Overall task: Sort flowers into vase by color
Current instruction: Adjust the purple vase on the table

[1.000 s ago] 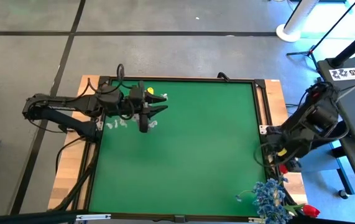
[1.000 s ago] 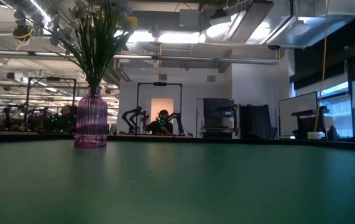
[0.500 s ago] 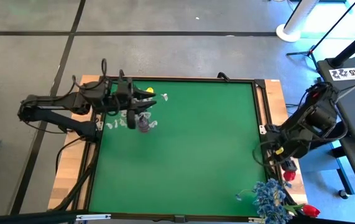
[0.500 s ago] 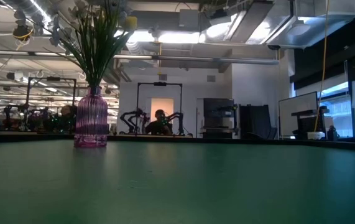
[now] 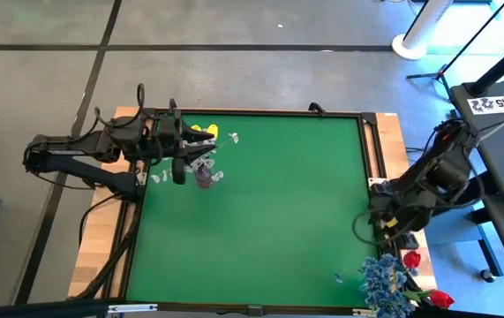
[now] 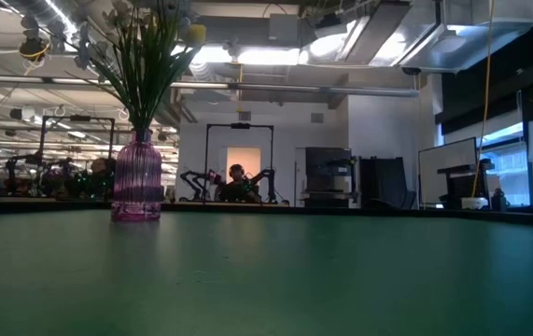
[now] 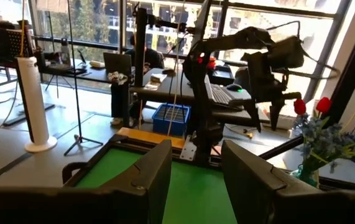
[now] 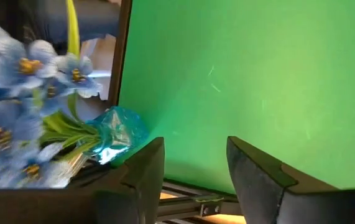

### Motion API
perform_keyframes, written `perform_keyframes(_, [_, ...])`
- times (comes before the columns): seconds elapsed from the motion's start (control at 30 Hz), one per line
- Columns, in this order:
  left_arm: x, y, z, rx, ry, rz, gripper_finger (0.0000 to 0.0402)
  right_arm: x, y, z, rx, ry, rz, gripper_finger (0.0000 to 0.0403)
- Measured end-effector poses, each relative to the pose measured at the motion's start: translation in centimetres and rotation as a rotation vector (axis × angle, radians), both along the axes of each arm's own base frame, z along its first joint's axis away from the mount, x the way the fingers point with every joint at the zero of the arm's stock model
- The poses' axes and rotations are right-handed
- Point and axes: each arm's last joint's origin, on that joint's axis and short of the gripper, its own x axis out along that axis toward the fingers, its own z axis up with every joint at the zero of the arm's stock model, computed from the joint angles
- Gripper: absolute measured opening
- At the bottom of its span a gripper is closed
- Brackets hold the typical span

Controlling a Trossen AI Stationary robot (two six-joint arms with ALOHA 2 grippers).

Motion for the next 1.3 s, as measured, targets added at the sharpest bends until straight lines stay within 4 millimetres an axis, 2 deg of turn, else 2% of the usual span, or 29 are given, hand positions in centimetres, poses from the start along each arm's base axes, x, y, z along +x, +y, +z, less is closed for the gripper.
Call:
perform_keyframes(0.17, [-0.5, 0.1, -0.2, 0.002, 0.028, 0.033, 0.0137, -1.4, -2.1, 2.6, -0.029, -0.112, -0.055, 0.0172])
perform_keyframes(0.3, [-2.1, 0.4, -0.2, -0.017, 0.059, 0.107, 0.0137, -2.8, -4.5, 3.9, -0.059, -0.280, -0.124, 0.0172])
perform_keyframes(0.4, [-3.4, 0.6, -0.3, -0.058, 0.074, 0.121, 0.0137, -4.0, -6.3, 3.8, -0.072, -0.386, -0.183, 0.0172])
perform_keyframes(0.5, [-4.6, 0.6, -0.2, -0.085, 0.078, 0.127, 0.0137, -4.6, -7.1, 2.9, -0.022, -0.453, -0.210, 0.0172])
perform_keyframes(0.6, [-5.7, 0.6, -0.1, -0.090, 0.074, 0.127, 0.0134, -4.5, -6.9, 1.4, 0.044, -0.517, -0.203, 0.0172])
perform_keyframes(0.73, [-7.0, 0.6, -0.2, -0.078, 0.061, 0.125, 0.0117, -3.4, -5.6, -1.0, 0.111, -0.583, -0.159, 0.0172])
perform_keyframes(0.87, [-8.1, 0.6, -1.5, -0.052, 0.046, 0.121, 0.0096, -2.1, -4.0, -2.8, 0.127, -0.649, -0.100, 0.0172])
perform_keyframes(1.03, [-10.1, 0.5, -4.0, -0.040, -0.034, 0.099, 0.0074, -0.9, -2.8, -2.8, 0.070, -0.754, -0.063, 0.0172])
perform_keyframes(1.3, [-14.4, 0.4, -6.9, -0.046, -0.195, 0.046, 0.0054, 0.6, -3.8, -2.6, 0.009, -0.781, -0.200, 0.0172])
